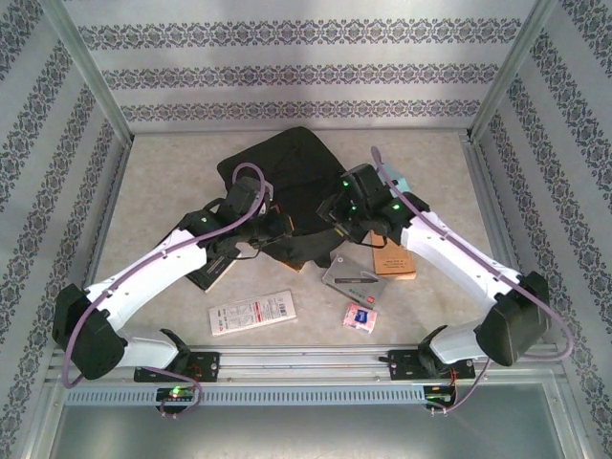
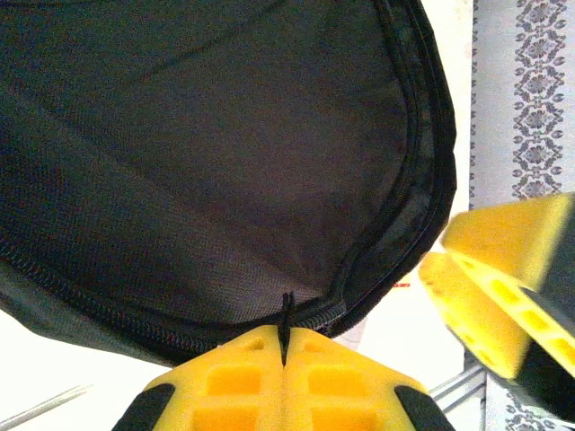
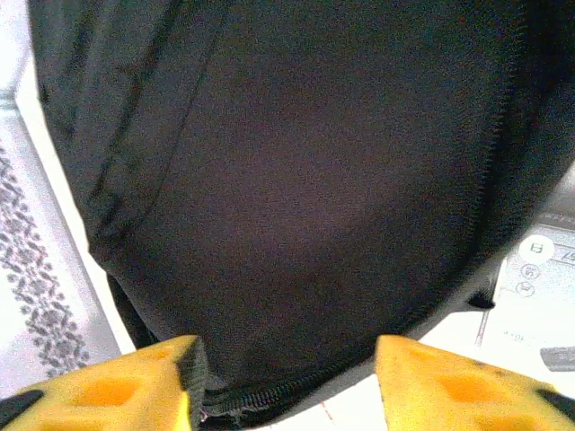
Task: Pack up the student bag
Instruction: Unzip the student bag to access the book.
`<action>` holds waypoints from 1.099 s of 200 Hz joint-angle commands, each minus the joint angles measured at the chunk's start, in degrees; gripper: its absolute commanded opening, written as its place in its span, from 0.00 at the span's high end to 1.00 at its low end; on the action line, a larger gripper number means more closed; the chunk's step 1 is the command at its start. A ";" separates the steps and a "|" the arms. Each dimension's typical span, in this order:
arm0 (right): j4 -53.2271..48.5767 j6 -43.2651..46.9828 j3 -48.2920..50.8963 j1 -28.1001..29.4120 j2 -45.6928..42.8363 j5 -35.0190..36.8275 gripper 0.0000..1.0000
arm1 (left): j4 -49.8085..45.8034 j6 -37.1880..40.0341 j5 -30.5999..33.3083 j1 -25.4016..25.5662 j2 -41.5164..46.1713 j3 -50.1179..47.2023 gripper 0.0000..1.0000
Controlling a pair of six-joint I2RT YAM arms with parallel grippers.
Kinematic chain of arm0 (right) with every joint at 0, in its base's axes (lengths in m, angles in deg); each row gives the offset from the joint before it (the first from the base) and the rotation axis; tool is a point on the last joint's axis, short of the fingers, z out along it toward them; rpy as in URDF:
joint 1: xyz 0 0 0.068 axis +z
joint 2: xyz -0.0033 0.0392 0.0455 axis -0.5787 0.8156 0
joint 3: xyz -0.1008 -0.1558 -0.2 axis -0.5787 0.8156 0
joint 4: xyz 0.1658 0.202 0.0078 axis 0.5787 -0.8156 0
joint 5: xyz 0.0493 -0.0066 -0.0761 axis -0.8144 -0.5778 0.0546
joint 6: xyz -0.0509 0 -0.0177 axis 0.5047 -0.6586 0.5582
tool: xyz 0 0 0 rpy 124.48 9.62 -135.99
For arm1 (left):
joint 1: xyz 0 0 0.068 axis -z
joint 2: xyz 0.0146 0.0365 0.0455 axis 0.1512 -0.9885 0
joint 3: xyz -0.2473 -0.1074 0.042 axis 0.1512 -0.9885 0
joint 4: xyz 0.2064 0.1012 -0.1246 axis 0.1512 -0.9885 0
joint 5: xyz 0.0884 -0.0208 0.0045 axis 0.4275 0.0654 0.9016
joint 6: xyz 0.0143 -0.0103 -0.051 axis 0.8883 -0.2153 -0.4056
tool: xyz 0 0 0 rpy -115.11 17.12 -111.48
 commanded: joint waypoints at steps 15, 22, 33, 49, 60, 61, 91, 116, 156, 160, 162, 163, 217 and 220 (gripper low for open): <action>2.29 -5.66 1.19 2.84 3.75 -2.94 0.40 | 3.71 -1.67 0.59 1.19 1.44 -3.34 1.00; 2.40 -6.32 1.54 3.13 4.17 -2.99 0.39 | 3.76 -1.75 0.77 1.22 1.75 -3.77 1.00; 2.12 -7.02 2.19 3.45 4.70 -2.57 0.40 | 3.75 -1.63 1.30 1.22 2.10 -4.67 1.00; 2.40 -8.01 3.95 3.55 4.26 -1.81 0.41 | 3.76 -1.57 1.83 1.22 2.61 -5.78 1.00; 2.52 -8.08 5.24 3.44 3.49 -0.93 0.41 | 3.76 -1.35 2.20 1.22 2.89 -6.45 1.00; 2.51 -8.06 5.34 3.46 3.45 -0.85 0.41 | 3.76 -1.34 2.22 1.26 2.89 -6.49 1.00; 2.16 -6.54 7.08 3.28 0.38 1.37 0.42 | 4.61 -1.31 2.32 1.22 2.99 -8.16 1.00; 1.64 -7.61 8.28 3.47 -1.49 2.47 0.45 | 5.17 -1.35 2.00 1.22 2.54 -8.64 1.00; 4.23 -9.25 8.98 3.76 0.86 -0.35 0.42 | 5.08 -0.89 2.22 1.22 2.54 -8.55 1.00; 4.36 -9.40 8.83 3.86 1.23 -0.53 0.41 | 5.01 -0.85 2.29 1.22 2.61 -8.55 1.00; 4.46 -9.43 8.73 3.92 1.46 -0.63 0.41 | 5.00 -0.86 2.31 1.22 2.68 -8.55 1.00; 4.49 -9.48 8.67 3.92 1.60 -0.65 0.41 | 4.95 -0.88 2.31 1.22 2.69 -8.55 1.00; 5.30 -10.39 9.66 4.64 4.57 0.59 0.57 | 3.14 -0.54 4.46 1.04 4.27 -10.01 1.00; 5.32 -10.41 9.85 4.63 4.55 0.78 0.60 | 3.14 -0.54 4.48 1.04 4.35 -10.16 1.00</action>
